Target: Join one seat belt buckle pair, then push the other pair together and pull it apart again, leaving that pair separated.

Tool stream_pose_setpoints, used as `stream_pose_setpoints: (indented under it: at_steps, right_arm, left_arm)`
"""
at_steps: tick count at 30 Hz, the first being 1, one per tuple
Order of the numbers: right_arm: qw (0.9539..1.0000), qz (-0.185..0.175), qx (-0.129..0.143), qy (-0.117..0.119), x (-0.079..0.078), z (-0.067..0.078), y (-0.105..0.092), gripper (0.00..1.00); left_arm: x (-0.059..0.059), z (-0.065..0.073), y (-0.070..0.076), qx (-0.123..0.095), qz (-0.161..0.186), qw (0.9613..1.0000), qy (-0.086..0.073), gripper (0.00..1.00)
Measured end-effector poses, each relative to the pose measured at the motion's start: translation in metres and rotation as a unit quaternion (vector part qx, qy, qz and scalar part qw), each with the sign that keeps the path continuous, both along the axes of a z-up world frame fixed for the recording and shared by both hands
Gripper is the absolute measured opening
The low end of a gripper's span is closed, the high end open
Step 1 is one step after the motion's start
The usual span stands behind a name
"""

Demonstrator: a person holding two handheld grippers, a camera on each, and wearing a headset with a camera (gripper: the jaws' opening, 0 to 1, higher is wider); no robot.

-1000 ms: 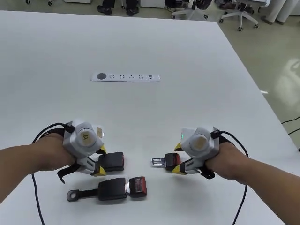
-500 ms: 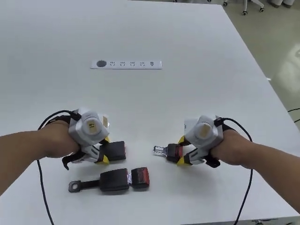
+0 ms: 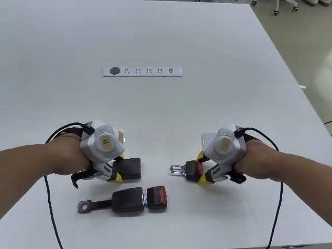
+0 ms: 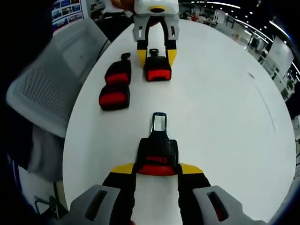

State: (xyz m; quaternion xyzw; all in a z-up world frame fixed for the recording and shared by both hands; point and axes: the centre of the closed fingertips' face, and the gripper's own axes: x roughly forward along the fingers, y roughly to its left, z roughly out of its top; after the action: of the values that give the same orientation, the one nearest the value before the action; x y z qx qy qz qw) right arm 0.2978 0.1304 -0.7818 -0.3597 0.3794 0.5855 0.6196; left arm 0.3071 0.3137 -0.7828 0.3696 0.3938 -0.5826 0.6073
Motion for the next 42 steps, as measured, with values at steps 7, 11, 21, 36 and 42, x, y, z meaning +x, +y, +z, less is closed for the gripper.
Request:
stream_pose_setpoints:
  at_steps: [7, 11, 21, 36, 42]
  right_arm:
    - [0.9999, 0.002, 0.011, -0.001, -0.001, 0.000, 0.025, 0.32]
    - [0.9998, -0.003, 0.020, -0.006, -0.001, 0.000, 0.044, 0.32]
    - [0.9996, 0.003, 0.028, -0.006, 0.001, 0.000, 0.077, 0.32]
    - [0.9986, 0.039, 0.033, -0.012, 0.008, -0.005, 0.094, 0.31]
    - [0.9984, 0.045, 0.031, -0.007, 0.007, -0.005, 0.098, 0.30]
  left_arm:
    - [0.000, 0.000, 0.000, 0.002, 0.002, 1.0000, -0.002, 0.33]
    - [0.001, -0.001, 0.001, 0.002, 0.003, 1.0000, -0.002, 0.33]
    - [0.000, 0.000, 0.000, -0.001, -0.003, 1.0000, -0.002, 0.33]
    - [-0.002, 0.003, -0.003, 0.000, -0.018, 0.9998, -0.006, 0.33]
    - [-0.005, 0.005, -0.005, 0.002, -0.023, 0.9997, -0.004, 0.32]
